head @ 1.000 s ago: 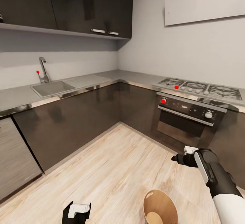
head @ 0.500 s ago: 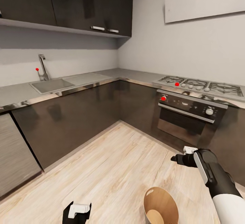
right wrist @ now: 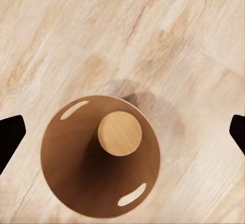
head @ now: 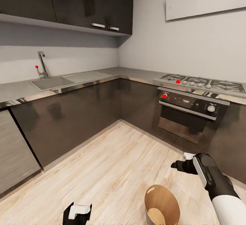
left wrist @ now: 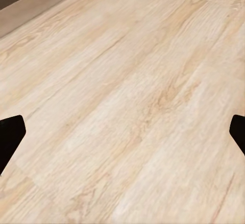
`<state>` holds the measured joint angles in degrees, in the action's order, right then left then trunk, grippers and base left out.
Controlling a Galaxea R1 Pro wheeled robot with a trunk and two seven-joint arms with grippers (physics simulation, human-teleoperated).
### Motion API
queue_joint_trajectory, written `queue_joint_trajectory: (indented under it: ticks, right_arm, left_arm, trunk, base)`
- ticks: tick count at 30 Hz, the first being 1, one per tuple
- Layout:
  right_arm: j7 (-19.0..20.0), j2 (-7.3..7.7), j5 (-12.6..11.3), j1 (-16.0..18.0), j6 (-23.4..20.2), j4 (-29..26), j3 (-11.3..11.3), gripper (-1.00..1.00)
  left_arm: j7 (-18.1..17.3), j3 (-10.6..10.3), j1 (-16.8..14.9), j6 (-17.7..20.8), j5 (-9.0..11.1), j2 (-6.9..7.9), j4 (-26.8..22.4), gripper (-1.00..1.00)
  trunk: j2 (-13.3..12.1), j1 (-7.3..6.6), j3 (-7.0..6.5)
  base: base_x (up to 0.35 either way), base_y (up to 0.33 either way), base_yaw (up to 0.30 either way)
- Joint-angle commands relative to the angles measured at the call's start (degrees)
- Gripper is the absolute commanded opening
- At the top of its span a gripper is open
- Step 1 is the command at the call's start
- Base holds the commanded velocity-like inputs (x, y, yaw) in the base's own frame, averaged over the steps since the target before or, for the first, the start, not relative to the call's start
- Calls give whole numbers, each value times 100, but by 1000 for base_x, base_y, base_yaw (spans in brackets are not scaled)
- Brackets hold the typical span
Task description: Put the three can of soda from the living room inside the tash can in the kitchen.
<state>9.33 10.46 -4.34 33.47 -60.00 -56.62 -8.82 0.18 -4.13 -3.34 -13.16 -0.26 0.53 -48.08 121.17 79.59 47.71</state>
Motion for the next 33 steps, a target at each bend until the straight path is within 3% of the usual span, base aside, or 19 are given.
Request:
queue_joint_trajectory:
  ticks: [1, 33]
  right_arm:
    - [0, -3, -2, 1, 0, 20, 6, 100]
    - [-1, 60, 34, -6, 0, 38, 43, 100]
  left_arm:
    - [0, 0, 0, 0, 0, 0, 0, 100]
    - [-9, 9, 5, 6, 7, 0, -61, 100]
  trunk:
    - [42, 23, 18]
    - [1325, 725, 593]
  base:
    - [0, 0, 0]
    - [0, 0, 0]
